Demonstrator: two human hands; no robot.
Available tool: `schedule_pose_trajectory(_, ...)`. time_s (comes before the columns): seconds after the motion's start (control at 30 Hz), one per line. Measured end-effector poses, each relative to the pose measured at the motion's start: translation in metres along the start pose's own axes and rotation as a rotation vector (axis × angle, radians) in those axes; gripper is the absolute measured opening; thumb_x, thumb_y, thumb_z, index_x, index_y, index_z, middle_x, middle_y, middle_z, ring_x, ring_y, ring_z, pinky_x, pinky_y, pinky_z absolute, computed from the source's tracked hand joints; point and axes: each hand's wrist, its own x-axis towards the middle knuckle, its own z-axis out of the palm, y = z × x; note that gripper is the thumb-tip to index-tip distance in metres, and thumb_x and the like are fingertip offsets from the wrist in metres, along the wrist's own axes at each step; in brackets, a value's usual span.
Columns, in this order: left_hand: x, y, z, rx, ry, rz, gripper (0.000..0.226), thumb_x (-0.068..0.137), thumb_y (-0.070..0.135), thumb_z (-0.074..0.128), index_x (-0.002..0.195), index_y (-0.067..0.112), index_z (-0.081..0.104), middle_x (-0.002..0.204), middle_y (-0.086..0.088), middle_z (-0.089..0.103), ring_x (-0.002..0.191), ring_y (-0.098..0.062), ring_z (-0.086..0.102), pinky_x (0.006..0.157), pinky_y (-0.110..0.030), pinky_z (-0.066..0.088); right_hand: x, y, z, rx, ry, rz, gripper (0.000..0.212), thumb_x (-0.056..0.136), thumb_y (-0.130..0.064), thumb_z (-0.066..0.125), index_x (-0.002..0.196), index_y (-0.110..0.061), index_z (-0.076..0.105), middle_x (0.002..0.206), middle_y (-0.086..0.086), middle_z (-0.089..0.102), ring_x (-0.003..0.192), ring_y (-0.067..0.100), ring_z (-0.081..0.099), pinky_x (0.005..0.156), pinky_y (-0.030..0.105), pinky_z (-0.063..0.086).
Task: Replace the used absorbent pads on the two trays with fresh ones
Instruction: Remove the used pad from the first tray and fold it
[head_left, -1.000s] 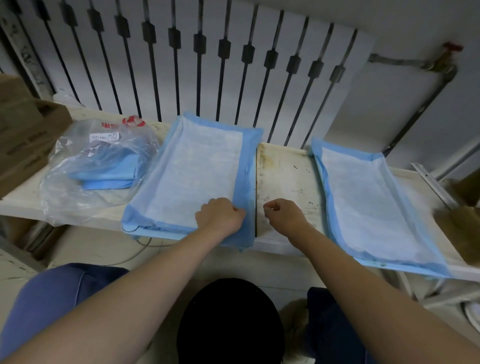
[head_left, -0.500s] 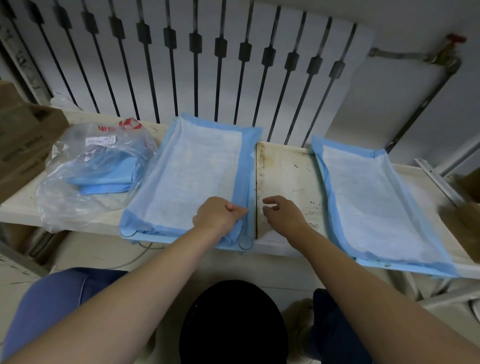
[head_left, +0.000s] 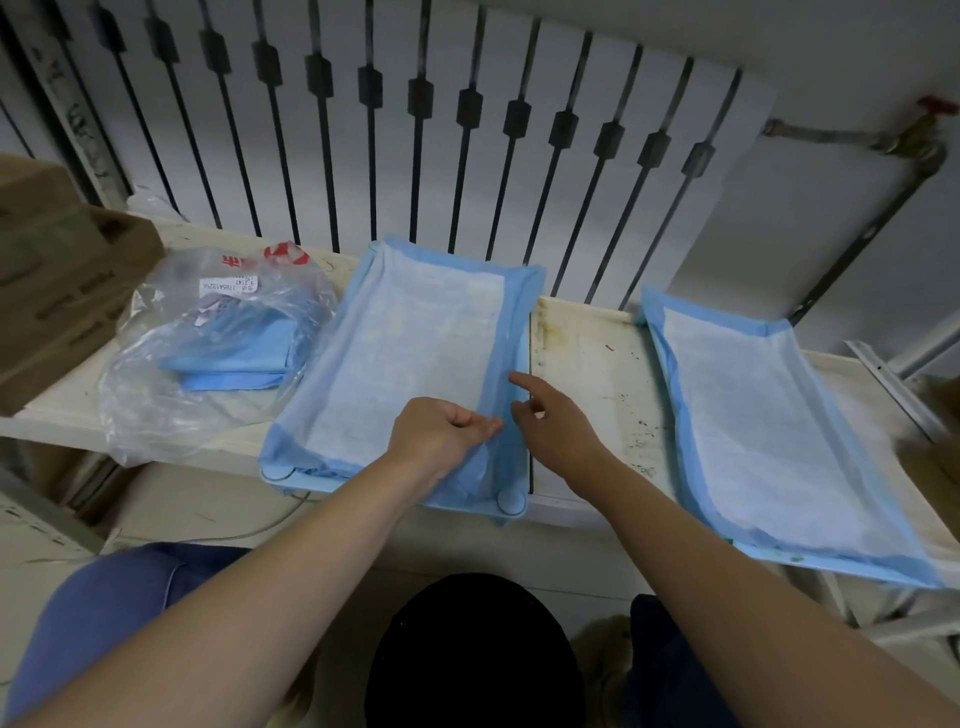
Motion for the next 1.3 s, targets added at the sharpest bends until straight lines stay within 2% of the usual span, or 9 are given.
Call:
schedule_pose_trajectory(0.17,-0.001,0.0,-0.005,-0.007,0.001,0.002,0.025,0.075,0.042,0.077,0.084,0.018,0.076,0.085,0.007,0.07,0.081,-0.007,0.061,0.075,-0.025,0.05,0.003,-0.001,0.004,-0.136,-0.04,0.01,0.035,0.101,-0.02,0.039,0.134,-0.02,0.05,0.136,0.007,0.053,0.118,0.022,0.053,0.089,0.023,0.039)
schedule_pose_trajectory(0.23,-0.001,0.0,-0.007,-0.01,-0.005,0.004,0.024,0.075,0.041,0.077,0.084,0.018,0.076,0.086,0.006,0.071,0.083,-0.01,0.063,0.079,-0.027,0.053,0.004,-0.004,0.007,-0.085,-0.012,0.052,0.036,0.1,-0.033,0.04,0.128,-0.014,0.054,0.128,0.008,0.059,0.108,0.02,0.056,0.087,0.026,0.042)
schedule_pose_trajectory(0.3,-0.002,0.0,-0.009,-0.012,-0.012,0.009,0.022,0.075,0.041,0.077,0.082,0.019,0.076,0.085,0.006,0.071,0.085,-0.013,0.065,0.081,-0.03,0.055,0.008,-0.008,0.009,-0.02,0.015,0.096,0.049,0.097,-0.046,0.042,0.106,-0.002,0.063,0.101,0.017,0.066,0.083,0.017,0.056,0.074,0.028,0.043)
schedule_pose_trajectory(0.4,-0.003,0.0,-0.01,-0.013,-0.02,0.017,0.021,0.075,0.04,0.076,0.082,0.02,0.075,0.086,0.005,0.071,0.087,-0.014,0.064,0.082,-0.03,0.054,0.011,-0.012,0.01,-0.071,0.016,0.113,0.04,0.095,-0.033,0.051,0.075,0.0,0.062,0.069,0.013,0.055,0.065,0.018,0.049,0.063,0.03,0.041)
schedule_pose_trajectory(0.6,-0.002,-0.001,-0.015,-0.058,0.001,-0.018,0.021,0.078,0.039,0.075,0.076,0.018,0.072,0.083,0.004,0.07,0.083,-0.014,0.063,0.077,-0.028,0.052,0.017,-0.004,0.015,-0.067,0.062,0.201,0.036,0.092,-0.026,0.051,0.094,0.007,0.065,0.095,0.019,0.07,0.065,0.017,0.05,0.059,0.027,0.041)
schedule_pose_trajectory(0.77,-0.005,0.005,-0.018,-0.134,0.022,-0.014,0.028,0.083,0.036,0.071,0.079,0.008,0.071,0.088,-0.002,0.071,0.085,-0.016,0.064,0.077,-0.027,0.051,0.015,0.008,0.009,-0.105,0.061,0.288,0.029,0.088,-0.022,0.051,0.061,-0.014,0.046,0.063,0.003,0.05,0.052,0.014,0.042,0.051,0.022,0.033)
schedule_pose_trajectory(0.97,-0.014,0.011,-0.019,-0.053,-0.028,0.02,0.025,0.083,0.038,0.07,0.089,0.013,0.072,0.096,-0.001,0.07,0.095,-0.017,0.062,0.086,-0.03,0.05,0.01,-0.013,0.005,0.179,-0.04,0.251,0.043,0.095,-0.051,0.043,0.092,-0.015,0.067,0.078,-0.007,0.061,0.071,0.008,0.052,0.074,0.027,0.041)
schedule_pose_trajectory(1.07,-0.016,0.011,-0.018,-0.039,-0.034,0.026,0.024,0.082,0.038,0.07,0.086,0.014,0.073,0.093,-0.004,0.071,0.09,-0.019,0.063,0.077,-0.028,0.051,0.011,-0.021,0.008,0.175,-0.063,0.232,0.032,0.094,-0.038,0.052,0.088,-0.01,0.067,0.084,0.0,0.063,0.066,0.009,0.049,0.067,0.025,0.042)
schedule_pose_trajectory(1.3,-0.015,0.005,-0.023,-0.118,-0.019,0.011,0.023,0.08,0.033,0.074,0.082,0.01,0.072,0.09,-0.004,0.071,0.089,-0.02,0.064,0.081,-0.035,0.053,0.014,-0.019,0.01,0.19,-0.015,0.299,0.018,0.087,-0.018,0.058,0.075,-0.006,0.059,0.079,0.009,0.056,0.061,0.014,0.046,0.056,0.023,0.038)
